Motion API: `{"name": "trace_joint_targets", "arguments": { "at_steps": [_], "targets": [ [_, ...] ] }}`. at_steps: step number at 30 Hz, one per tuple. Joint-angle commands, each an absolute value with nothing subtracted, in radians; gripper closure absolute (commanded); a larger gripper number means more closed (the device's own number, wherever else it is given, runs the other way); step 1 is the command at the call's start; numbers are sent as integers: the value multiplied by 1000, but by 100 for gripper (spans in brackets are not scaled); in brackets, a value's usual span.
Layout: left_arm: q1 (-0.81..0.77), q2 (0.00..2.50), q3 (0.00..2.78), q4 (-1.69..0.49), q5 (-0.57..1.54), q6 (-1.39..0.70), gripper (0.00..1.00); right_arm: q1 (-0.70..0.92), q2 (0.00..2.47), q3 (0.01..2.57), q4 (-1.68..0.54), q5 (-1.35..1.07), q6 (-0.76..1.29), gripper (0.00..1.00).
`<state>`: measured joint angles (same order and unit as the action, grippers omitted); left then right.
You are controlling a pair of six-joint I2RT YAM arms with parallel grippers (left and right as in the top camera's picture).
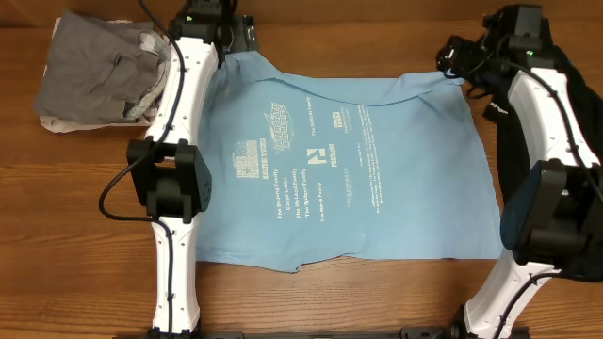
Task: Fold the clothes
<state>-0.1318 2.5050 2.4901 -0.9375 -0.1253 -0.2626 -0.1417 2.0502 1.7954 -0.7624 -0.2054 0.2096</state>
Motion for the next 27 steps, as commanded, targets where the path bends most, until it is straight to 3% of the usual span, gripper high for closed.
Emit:
{"name": "trace_joint_targets", "arguments": {
  "at_steps": [1, 11, 22, 27],
  "targets": [
    [-137, 2318, 2534, -1040, -105, -259, 0, -142, 1913, 1882, -872, -223, 213, 0],
    [-176, 2033, 2534, -1419, -104, -271, 0, -142, 1576, 1903, -1279, -222, 218, 0],
    [-178, 1882, 2534, -1690, -103, -287, 1, -142, 1300, 1903, -1533, -135, 292, 0],
    [-180, 1794, 2512, -1690, -24, -270, 3, -142, 1186, 1903, -1644, -120, 358, 0]
  ]
}}
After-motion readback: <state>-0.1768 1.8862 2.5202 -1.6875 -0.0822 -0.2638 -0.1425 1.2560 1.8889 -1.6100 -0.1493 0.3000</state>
